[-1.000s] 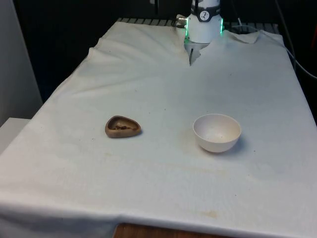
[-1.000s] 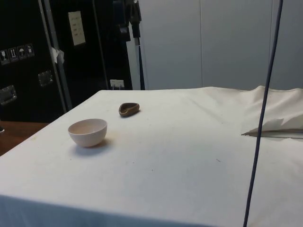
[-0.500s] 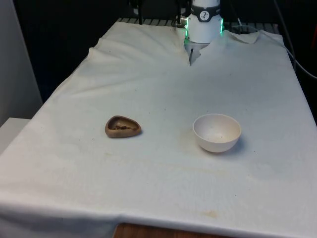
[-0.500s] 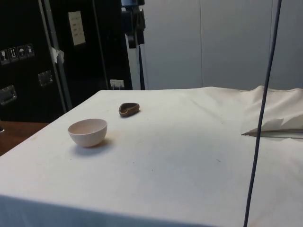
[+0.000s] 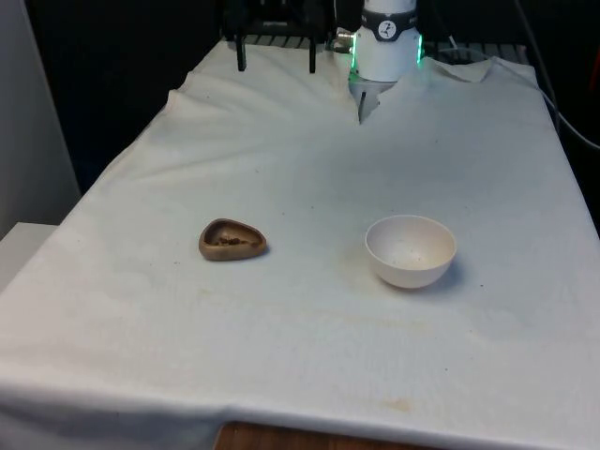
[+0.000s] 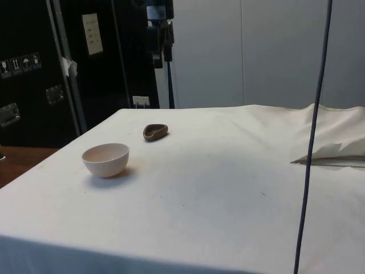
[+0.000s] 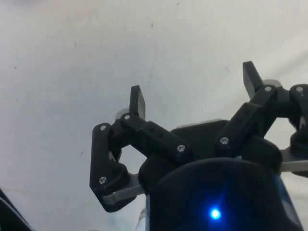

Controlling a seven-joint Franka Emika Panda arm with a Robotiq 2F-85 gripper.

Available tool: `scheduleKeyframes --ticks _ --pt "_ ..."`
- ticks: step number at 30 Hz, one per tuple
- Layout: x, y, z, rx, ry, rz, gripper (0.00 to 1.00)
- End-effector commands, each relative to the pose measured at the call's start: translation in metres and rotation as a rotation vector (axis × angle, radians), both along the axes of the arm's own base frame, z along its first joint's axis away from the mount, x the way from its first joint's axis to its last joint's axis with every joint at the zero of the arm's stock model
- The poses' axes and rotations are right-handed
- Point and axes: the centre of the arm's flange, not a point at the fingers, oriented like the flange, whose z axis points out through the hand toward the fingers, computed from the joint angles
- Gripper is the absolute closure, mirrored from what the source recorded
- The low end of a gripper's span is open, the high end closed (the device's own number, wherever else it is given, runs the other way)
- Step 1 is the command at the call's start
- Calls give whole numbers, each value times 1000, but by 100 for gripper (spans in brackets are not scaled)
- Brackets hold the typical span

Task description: Pour the coffee beans from the cup into the bowl.

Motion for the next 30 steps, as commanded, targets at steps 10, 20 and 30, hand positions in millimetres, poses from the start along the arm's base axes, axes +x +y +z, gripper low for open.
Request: scheduleKeyframes --ticks 10,20,30 --pt "7 -11 -17 -6 -1 -14 0" --pt "6 -17 -27 24 -13 -23 0" --pt "6 -19 -50 28 -24 -20 0"
